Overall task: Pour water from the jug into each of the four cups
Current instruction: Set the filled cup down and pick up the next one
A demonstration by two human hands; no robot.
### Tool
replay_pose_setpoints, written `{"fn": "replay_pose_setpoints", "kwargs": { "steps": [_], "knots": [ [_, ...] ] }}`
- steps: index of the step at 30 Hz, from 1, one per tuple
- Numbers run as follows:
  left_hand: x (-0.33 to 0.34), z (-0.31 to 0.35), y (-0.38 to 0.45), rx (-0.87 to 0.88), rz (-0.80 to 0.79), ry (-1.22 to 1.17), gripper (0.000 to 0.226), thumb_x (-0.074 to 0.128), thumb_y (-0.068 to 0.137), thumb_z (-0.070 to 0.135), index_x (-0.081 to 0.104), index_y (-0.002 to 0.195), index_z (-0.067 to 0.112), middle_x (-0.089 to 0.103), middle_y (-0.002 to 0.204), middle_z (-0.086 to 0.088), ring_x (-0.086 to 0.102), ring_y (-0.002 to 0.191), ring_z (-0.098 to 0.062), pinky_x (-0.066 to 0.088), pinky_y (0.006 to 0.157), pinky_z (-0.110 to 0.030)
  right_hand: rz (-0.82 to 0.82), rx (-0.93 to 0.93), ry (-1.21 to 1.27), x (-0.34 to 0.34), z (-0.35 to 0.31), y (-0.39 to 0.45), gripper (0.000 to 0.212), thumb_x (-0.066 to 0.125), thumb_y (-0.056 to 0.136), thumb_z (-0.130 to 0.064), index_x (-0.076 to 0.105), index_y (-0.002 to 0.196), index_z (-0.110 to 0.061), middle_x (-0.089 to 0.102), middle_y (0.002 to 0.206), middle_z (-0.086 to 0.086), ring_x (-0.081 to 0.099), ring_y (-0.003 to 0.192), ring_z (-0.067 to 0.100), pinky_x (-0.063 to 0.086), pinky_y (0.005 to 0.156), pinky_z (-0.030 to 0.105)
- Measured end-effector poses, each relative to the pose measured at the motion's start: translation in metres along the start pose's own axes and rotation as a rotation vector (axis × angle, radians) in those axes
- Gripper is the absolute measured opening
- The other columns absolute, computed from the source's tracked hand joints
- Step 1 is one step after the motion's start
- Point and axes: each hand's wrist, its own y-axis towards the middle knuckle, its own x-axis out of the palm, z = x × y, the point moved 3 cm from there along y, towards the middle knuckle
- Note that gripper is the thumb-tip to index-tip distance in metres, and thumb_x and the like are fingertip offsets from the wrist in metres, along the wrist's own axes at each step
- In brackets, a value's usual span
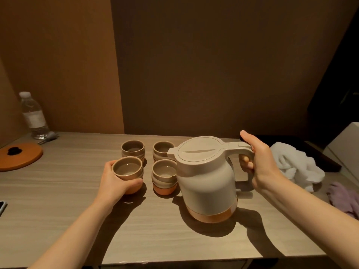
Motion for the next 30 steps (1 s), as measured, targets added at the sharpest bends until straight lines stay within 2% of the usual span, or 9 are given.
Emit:
{"fn": "replay_pose_setpoints", "kwargs": {
  "steps": [6, 11, 15, 18, 20, 22, 26, 28, 30],
  "knots": [
    [0.004, -0.009, 0.000, -0.024, 0.003, 0.060, 0.098, 0.097, 0.041, 0.028, 0.040, 0.121, 0.026, 0.053, 0.113, 0.004, 0.051, 0.106, -0.018, 0.047, 0.088, -0.036, -0.018, 0.001, 0.001, 0.001, 0.007, 0.007, 0.054, 0.061, 0.086, -0.051, 0.056, 0.041, -0.021, 0.044, 0.040, -0.005, 0.035, 0.032, 0.006, 0.029, 0.039, 0.019],
    [0.007, -0.008, -0.001, -0.011, -0.025, 0.075, 0.099, 0.096, 0.044, 0.028, 0.039, 0.125, 0.023, 0.051, 0.115, 0.004, 0.050, 0.108, -0.017, 0.046, 0.090, -0.035, -0.025, 0.004, 0.010, 0.001, 0.011, 0.010, 0.051, 0.062, 0.086, -0.050, 0.057, 0.044, -0.021, 0.044, 0.040, -0.004, 0.035, 0.032, 0.006, 0.029, 0.036, 0.017],
    [0.006, -0.007, -0.001, -0.012, -0.042, 0.091, 0.103, 0.095, 0.045, 0.029, 0.038, 0.129, 0.022, 0.050, 0.119, 0.003, 0.048, 0.112, -0.019, 0.045, 0.095, -0.039, -0.025, -0.004, 0.009, 0.000, 0.012, 0.009, 0.054, 0.061, 0.087, -0.049, 0.056, 0.041, -0.021, 0.043, 0.038, -0.005, 0.034, 0.031, 0.006, 0.028, 0.035, 0.017],
    [0.004, -0.007, -0.001, -0.036, -0.079, 0.078, 0.102, 0.095, 0.045, 0.032, 0.039, 0.130, 0.024, 0.051, 0.121, 0.004, 0.048, 0.110, -0.017, 0.045, 0.090, -0.034, -0.025, 0.001, 0.015, 0.000, 0.012, 0.008, 0.055, 0.061, 0.087, -0.049, 0.055, 0.041, -0.020, 0.042, 0.038, -0.005, 0.033, 0.031, 0.006, 0.028, 0.035, 0.018],
    [0.001, -0.006, -0.001, -0.067, -0.111, 0.047, 0.100, 0.093, 0.040, 0.039, 0.040, 0.125, 0.029, 0.052, 0.119, 0.005, 0.049, 0.108, -0.015, 0.044, 0.083, -0.029, -0.027, 0.007, 0.022, 0.000, 0.013, 0.007, 0.053, 0.061, 0.087, -0.049, 0.055, 0.042, -0.021, 0.042, 0.039, -0.004, 0.033, 0.031, 0.007, 0.028, 0.035, 0.018],
    [-0.002, -0.003, -0.002, -0.090, -0.137, 0.039, 0.105, 0.090, 0.036, 0.047, 0.040, 0.126, 0.030, 0.053, 0.121, 0.004, 0.050, 0.112, -0.018, 0.044, 0.082, -0.029, -0.026, 0.009, 0.023, -0.001, 0.013, 0.006, 0.054, 0.061, 0.087, -0.050, 0.056, 0.042, -0.021, 0.043, 0.039, -0.004, 0.034, 0.031, 0.007, 0.028, 0.035, 0.017],
    [-0.004, 0.011, -0.001, -0.135, -0.100, 0.052, 0.128, 0.088, 0.039, 0.052, 0.024, 0.147, 0.028, 0.039, 0.147, -0.004, 0.038, 0.133, -0.028, 0.040, 0.102, -0.046, -0.021, 0.004, 0.021, -0.002, 0.011, 0.005, 0.056, 0.061, 0.087, -0.051, 0.056, 0.039, -0.021, 0.044, 0.040, -0.005, 0.035, 0.032, 0.006, 0.028, 0.036, 0.017],
    [-0.003, 0.023, 0.002, -0.122, -0.054, 0.083, 0.126, 0.086, 0.041, 0.056, 0.024, 0.147, 0.030, 0.037, 0.149, -0.003, 0.032, 0.136, -0.030, 0.036, 0.105, -0.054, -0.019, -0.003, 0.023, -0.003, 0.009, 0.005, 0.056, 0.060, 0.087, -0.050, 0.055, 0.039, -0.022, 0.043, 0.038, -0.005, 0.034, 0.031, 0.006, 0.027, 0.036, 0.018],
    [-0.001, 0.036, 0.007, -0.065, -0.011, 0.120, 0.116, 0.086, 0.049, 0.055, 0.027, 0.146, 0.029, 0.040, 0.147, -0.001, 0.030, 0.137, -0.029, 0.035, 0.105, -0.056, -0.026, -0.011, 0.030, -0.005, 0.005, 0.006, 0.055, 0.061, 0.086, -0.049, 0.054, 0.039, -0.022, 0.041, 0.037, -0.006, 0.032, 0.031, 0.006, 0.025, 0.037, 0.019]
  ]
}}
